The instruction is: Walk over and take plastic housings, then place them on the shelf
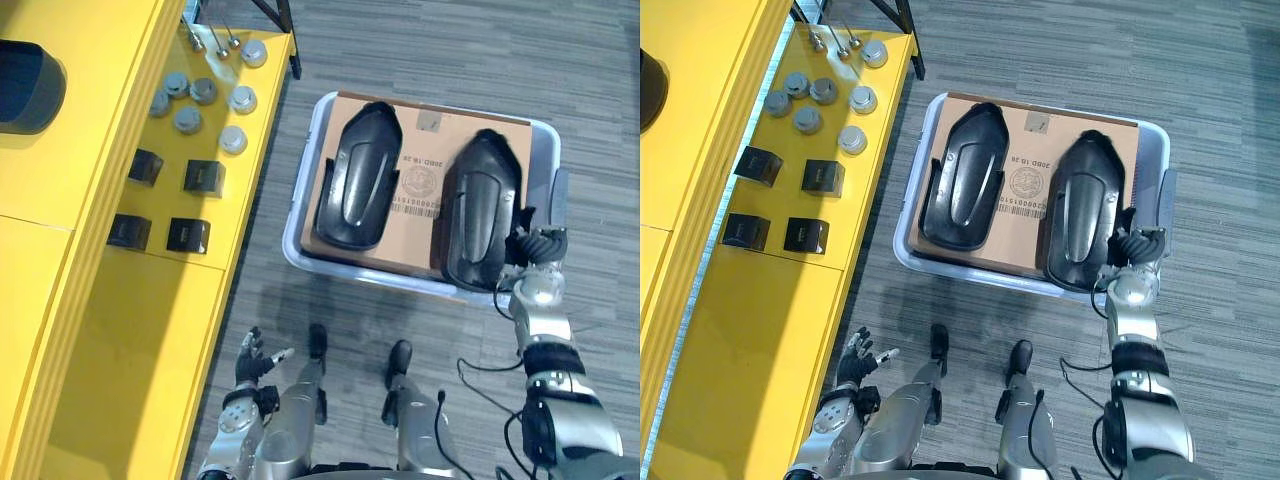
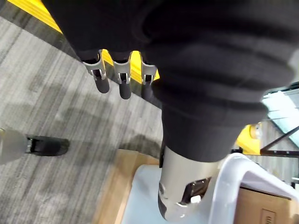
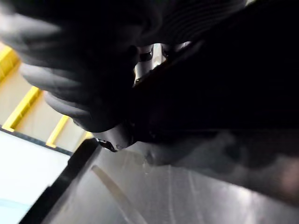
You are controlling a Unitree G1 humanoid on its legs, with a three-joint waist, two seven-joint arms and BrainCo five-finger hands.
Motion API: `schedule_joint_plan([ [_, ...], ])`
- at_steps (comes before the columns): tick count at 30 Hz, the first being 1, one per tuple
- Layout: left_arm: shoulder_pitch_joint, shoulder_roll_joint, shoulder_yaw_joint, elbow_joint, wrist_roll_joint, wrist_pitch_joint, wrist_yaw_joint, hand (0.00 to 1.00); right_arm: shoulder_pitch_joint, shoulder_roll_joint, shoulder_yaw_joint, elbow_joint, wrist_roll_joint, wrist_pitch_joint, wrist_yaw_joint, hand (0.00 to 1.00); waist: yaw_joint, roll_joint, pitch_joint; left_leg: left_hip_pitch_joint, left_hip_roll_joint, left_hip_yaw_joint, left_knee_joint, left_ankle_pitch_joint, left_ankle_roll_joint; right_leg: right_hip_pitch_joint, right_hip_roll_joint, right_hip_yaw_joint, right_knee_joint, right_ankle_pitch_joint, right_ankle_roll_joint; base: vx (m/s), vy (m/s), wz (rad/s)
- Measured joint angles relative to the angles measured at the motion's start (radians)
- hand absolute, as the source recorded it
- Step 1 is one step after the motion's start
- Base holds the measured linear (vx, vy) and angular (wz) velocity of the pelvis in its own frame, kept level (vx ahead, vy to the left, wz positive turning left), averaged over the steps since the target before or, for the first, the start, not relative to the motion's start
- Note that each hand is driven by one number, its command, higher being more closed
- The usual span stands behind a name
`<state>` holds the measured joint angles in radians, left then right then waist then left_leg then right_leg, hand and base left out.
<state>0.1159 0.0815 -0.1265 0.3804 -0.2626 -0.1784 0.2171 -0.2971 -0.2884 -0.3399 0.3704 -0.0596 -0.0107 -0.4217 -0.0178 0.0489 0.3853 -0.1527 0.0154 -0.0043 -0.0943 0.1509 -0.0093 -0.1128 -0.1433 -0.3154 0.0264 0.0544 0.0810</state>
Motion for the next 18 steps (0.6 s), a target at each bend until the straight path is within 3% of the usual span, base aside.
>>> schedule_joint_plan([
  [4,0.048,-0.004,-0.002,-0.263,0.010,-0.004,0.000,0.00,0.143,0.085,-0.007,-0.199,-0.086,-0.001,-0.025,1.00,-0.021,-0.018,-0.079,0.017,0.000,-0.024,-0.002,-0.005,-0.006,0.035,0.002,-0.026,-0.011,-0.016,0.005,0.04,-0.019,0.17],
  [9,0.051,-0.023,-0.045,-0.539,0.040,-0.024,0.009,0.00,0.212,0.152,0.021,-0.403,-0.217,-0.002,-0.042,1.00,-0.024,-0.020,-0.143,0.045,0.001,-0.025,-0.005,-0.009,-0.009,0.067,0.002,-0.034,-0.014,-0.024,0.004,0.02,-0.009,0.04],
  [13,-0.009,-0.039,-0.111,-0.642,0.040,-0.028,0.048,0.00,0.214,0.161,0.106,-0.493,-0.340,0.001,-0.048,1.00,-0.022,-0.021,-0.170,0.073,0.002,-0.022,-0.004,-0.008,-0.007,0.096,0.004,-0.033,-0.018,-0.024,0.003,0.01,-0.004,0.00],
  [18,-0.096,-0.047,-0.193,-0.651,0.038,-0.027,0.082,0.00,0.197,0.187,0.221,-0.555,-0.416,0.023,-0.037,1.00,-0.021,-0.024,-0.216,0.085,0.003,-0.015,-0.006,-0.007,-0.007,0.104,0.005,-0.025,-0.019,-0.021,0.001,-0.01,-0.003,-0.04],
])
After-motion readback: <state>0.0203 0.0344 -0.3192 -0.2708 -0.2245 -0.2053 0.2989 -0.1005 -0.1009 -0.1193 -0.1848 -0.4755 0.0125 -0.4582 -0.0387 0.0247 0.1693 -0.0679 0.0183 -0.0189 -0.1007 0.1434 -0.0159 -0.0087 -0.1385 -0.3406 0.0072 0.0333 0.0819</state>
